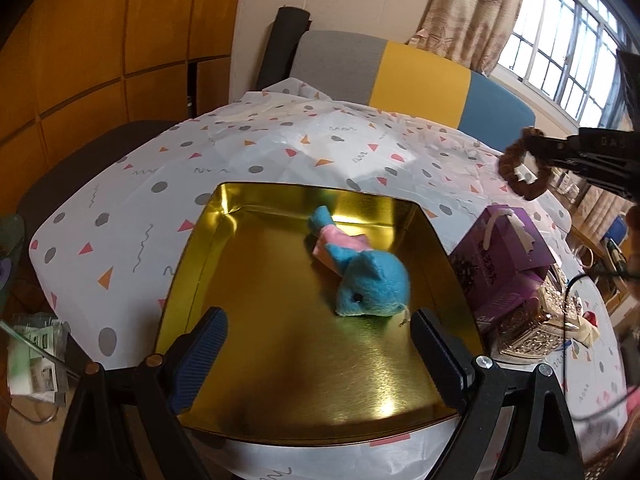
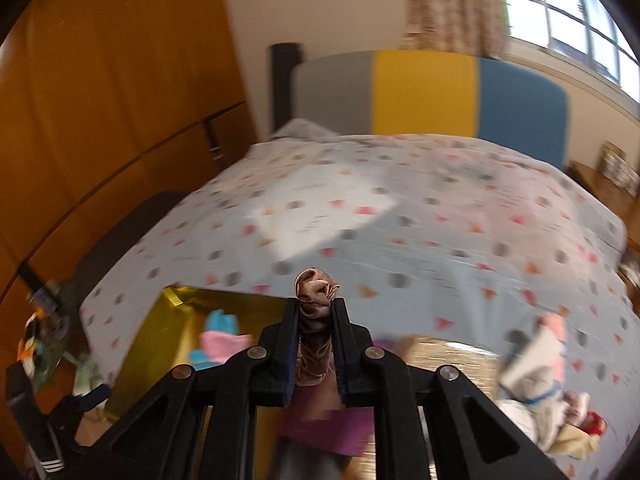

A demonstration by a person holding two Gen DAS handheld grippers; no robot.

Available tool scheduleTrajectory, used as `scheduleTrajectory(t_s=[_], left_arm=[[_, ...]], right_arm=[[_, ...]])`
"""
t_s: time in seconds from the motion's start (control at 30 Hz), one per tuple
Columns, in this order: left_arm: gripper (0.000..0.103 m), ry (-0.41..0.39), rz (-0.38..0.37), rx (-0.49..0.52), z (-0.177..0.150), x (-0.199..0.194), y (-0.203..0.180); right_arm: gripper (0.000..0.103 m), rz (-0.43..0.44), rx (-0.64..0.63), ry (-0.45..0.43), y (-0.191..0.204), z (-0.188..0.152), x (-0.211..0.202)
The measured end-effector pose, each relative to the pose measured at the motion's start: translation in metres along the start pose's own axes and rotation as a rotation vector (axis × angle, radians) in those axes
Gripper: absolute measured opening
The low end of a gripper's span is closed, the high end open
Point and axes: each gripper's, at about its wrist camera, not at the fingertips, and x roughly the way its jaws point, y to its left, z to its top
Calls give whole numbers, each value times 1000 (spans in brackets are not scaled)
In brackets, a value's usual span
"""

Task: Organize soft objects
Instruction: 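Carry the brown scrunchie with the right tool into the gold tray and release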

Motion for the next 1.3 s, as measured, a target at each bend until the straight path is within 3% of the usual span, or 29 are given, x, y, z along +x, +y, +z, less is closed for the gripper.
scheduleTrajectory(t_s=[0.13,0.27,0.43,0.53,1.3], left_arm=[[93,2,18,-16,-1,0,10],[93,9,25,-32,-3,1,17],[93,9,27,-27,-4,1,17],[93,3,27,-27,-4,0,18],[93,-20,1,91,-7,-14,-18]], right_arm=[[14,45,-68,47,41,-7,23],[14,10,-132,99,66,-16,53],[33,1,-163,154,81,-24,83],[36,-12,-149,166,82,-29,90],[37,-8,-83,35,52,-76,12]])
